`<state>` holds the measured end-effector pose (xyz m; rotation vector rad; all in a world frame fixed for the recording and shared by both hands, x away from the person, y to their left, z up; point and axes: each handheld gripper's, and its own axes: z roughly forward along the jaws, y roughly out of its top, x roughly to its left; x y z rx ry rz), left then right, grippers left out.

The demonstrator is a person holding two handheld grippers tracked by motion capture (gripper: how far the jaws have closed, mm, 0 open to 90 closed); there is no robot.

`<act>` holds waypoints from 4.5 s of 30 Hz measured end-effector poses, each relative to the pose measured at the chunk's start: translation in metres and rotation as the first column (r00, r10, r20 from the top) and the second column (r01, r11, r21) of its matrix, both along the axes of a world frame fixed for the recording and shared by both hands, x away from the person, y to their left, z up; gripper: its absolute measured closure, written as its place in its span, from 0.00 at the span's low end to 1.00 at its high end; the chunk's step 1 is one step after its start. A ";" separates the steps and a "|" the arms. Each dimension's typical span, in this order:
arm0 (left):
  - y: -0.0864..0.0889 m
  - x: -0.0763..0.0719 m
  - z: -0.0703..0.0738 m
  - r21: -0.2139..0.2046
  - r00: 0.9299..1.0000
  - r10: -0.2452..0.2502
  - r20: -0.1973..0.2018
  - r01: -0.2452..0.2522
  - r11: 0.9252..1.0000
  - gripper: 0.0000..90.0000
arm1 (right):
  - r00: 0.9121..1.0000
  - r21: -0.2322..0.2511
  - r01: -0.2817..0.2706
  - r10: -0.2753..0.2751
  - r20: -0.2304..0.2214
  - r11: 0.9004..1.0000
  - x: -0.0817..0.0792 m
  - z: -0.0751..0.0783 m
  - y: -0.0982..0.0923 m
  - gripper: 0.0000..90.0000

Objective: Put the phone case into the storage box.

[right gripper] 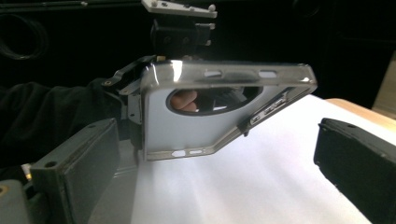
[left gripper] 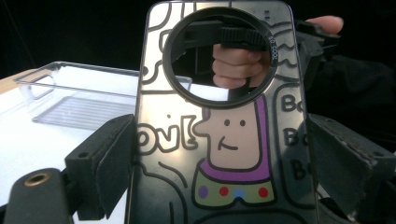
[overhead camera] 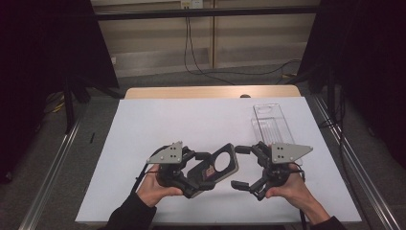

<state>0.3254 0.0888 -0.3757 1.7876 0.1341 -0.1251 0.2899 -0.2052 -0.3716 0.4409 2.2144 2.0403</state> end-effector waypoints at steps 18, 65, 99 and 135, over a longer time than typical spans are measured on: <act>-0.007 -0.003 -0.002 0.010 0.999 -0.039 -0.004 0.039 0.999 0.14 | 0.998 -0.012 -0.059 0.059 -0.014 0.998 0.010 -0.002 0.004 0.01; -0.015 -0.002 -0.012 0.029 1.000 -0.030 -0.003 0.030 0.999 0.10 | 0.993 -0.031 -0.119 0.118 -0.013 0.992 0.012 -0.003 0.012 0.13; 0.012 0.002 -0.013 0.117 0.988 0.148 0.047 -0.153 0.981 0.03 | 0.997 -0.073 0.020 -0.024 -0.067 0.997 0.019 -0.004 -0.010 0.13; 0.081 -0.010 -0.028 0.040 0.825 0.557 0.096 -0.562 0.826 0.03 | 0.963 -0.069 0.246 -0.252 -0.094 0.967 0.024 0.006 -0.043 0.13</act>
